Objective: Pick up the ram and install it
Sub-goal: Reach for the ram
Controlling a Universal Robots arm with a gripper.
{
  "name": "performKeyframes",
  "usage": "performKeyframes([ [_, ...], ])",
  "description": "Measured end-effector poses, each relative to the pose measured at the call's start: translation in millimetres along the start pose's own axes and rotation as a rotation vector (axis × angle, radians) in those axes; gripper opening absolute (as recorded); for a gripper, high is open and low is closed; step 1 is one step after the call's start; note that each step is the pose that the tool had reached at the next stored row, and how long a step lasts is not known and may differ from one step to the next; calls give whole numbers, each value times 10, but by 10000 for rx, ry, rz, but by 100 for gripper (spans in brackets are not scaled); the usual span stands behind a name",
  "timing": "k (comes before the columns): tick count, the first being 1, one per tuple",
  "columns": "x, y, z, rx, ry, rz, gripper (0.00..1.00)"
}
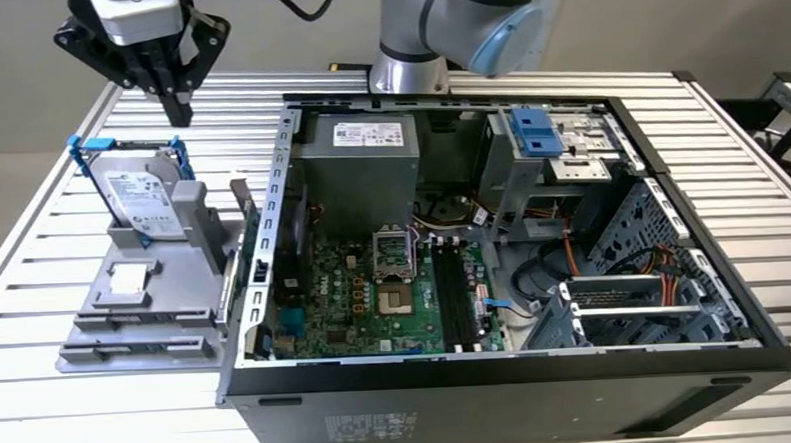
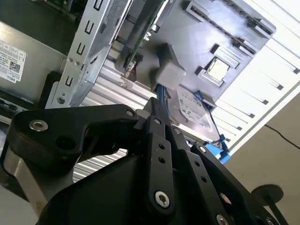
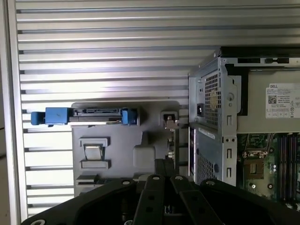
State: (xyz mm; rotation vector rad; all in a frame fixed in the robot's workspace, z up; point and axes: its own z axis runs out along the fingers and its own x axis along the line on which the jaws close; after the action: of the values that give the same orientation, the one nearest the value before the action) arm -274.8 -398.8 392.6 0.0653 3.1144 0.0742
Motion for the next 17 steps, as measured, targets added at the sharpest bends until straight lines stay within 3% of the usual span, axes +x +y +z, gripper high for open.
performKeyframes([
  [17, 374, -15, -10, -2, 5, -86, 0],
])
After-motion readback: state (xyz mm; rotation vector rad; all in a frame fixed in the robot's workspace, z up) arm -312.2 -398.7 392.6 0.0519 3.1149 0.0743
